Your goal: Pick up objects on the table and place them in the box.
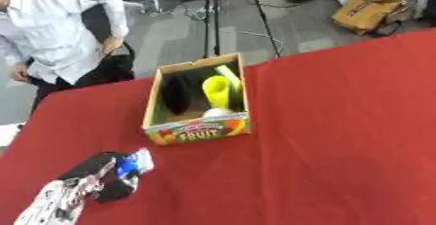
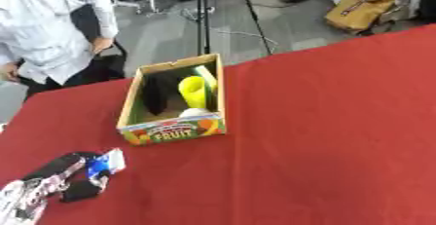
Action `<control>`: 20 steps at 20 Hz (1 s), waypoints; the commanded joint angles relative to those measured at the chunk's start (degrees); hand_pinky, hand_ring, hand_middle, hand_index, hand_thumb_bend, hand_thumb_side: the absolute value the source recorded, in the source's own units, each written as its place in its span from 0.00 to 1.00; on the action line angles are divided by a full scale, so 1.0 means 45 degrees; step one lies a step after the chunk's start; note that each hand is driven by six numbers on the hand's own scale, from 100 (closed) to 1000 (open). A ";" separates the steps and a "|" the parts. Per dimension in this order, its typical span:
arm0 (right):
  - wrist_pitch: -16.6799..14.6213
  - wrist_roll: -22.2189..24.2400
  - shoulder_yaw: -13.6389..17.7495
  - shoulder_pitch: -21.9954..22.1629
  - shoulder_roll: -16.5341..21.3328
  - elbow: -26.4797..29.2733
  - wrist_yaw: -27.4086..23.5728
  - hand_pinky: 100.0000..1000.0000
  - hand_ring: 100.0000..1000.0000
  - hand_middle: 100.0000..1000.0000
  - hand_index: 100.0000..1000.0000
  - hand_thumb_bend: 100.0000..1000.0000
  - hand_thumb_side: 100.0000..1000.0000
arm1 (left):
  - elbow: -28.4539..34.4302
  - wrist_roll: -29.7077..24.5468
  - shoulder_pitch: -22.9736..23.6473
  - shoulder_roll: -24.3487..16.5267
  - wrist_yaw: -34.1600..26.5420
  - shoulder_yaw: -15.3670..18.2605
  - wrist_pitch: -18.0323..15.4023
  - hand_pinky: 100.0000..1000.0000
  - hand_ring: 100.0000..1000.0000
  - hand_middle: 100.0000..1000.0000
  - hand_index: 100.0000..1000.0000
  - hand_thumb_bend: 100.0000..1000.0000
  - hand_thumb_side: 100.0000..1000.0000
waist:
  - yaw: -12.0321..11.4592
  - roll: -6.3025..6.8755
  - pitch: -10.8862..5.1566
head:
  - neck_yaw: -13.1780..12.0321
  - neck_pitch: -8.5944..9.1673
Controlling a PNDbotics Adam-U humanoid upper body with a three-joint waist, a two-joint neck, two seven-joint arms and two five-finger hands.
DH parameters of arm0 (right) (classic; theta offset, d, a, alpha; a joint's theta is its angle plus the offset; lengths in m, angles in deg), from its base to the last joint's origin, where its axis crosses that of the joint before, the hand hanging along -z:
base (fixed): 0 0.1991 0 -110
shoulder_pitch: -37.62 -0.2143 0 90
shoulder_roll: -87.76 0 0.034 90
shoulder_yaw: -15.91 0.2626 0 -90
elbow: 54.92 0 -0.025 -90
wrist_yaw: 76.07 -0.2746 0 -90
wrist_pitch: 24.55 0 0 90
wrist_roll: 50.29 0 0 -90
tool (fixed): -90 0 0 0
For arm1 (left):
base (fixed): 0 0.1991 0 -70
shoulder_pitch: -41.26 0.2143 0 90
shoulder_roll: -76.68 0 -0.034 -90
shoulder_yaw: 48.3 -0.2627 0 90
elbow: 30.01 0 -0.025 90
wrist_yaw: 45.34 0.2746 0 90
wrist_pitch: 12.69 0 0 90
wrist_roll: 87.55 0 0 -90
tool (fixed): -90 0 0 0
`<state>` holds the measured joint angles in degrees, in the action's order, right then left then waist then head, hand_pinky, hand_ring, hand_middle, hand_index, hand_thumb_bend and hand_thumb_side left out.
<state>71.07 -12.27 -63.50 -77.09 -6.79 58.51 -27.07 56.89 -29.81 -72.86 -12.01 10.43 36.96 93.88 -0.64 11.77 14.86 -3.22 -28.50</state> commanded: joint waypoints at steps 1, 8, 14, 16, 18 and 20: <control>-0.0044 0.0004 0.0035 -0.0142 0.0169 0.0259 0.0059 0.72 0.55 0.57 0.66 0.00 0.59 | 0.0448 -0.0117 -0.0231 -0.0648 -0.0210 0.0228 -0.0055 1.00 1.00 0.78 0.27 0.00 0.50 | -0.0062 -0.0070 -0.0277 | 0.0013 -0.0006; -0.0082 0.0004 0.0017 -0.0150 0.0181 0.0259 0.0090 0.72 0.56 0.57 0.66 0.00 0.59 | 0.0812 -0.0299 -0.0605 -0.1117 -0.0617 0.0301 -0.0167 1.00 1.00 0.78 0.27 0.00 0.48 | -0.0080 -0.0026 -0.0343 | -0.0014 0.0025; -0.0089 0.0004 0.0001 -0.0149 0.0194 0.0259 0.0087 0.72 0.55 0.57 0.66 0.00 0.59 | 0.1004 -0.0413 -0.0985 -0.1509 -0.0788 0.0270 -0.0307 1.00 1.00 0.78 0.26 0.00 0.47 | -0.0058 0.0000 -0.0357 | -0.0052 0.0011; -0.0086 0.0004 -0.0017 -0.0143 0.0200 0.0259 0.0071 0.72 0.55 0.57 0.66 0.00 0.59 | 0.1060 -0.0462 -0.1235 -0.1697 -0.0900 0.0243 -0.0376 1.00 1.00 0.77 0.27 0.00 0.47 | -0.0041 0.0009 -0.0354 | -0.0069 0.0003; -0.0079 0.0004 -0.0032 -0.0129 0.0200 0.0259 0.0052 0.72 0.55 0.57 0.66 0.00 0.59 | 0.1078 -0.0489 -0.1470 -0.1849 -0.0997 0.0239 -0.0413 1.00 1.00 0.77 0.26 0.00 0.46 | -0.0025 0.0010 -0.0351 | -0.0080 -0.0002; -0.0070 0.0004 -0.0048 -0.0120 0.0197 0.0259 0.0035 0.72 0.55 0.57 0.66 0.00 0.59 | 0.1054 -0.0518 -0.1787 -0.2025 -0.1086 0.0215 -0.0451 1.00 1.00 0.77 0.26 0.00 0.46 | 0.0008 0.0011 -0.0342 | -0.0093 0.0023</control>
<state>70.93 -12.33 -63.58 -77.07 -6.79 58.51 -27.00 60.67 -32.09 -79.85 -18.53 5.99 37.56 92.09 -0.49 12.25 14.46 -3.35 -28.51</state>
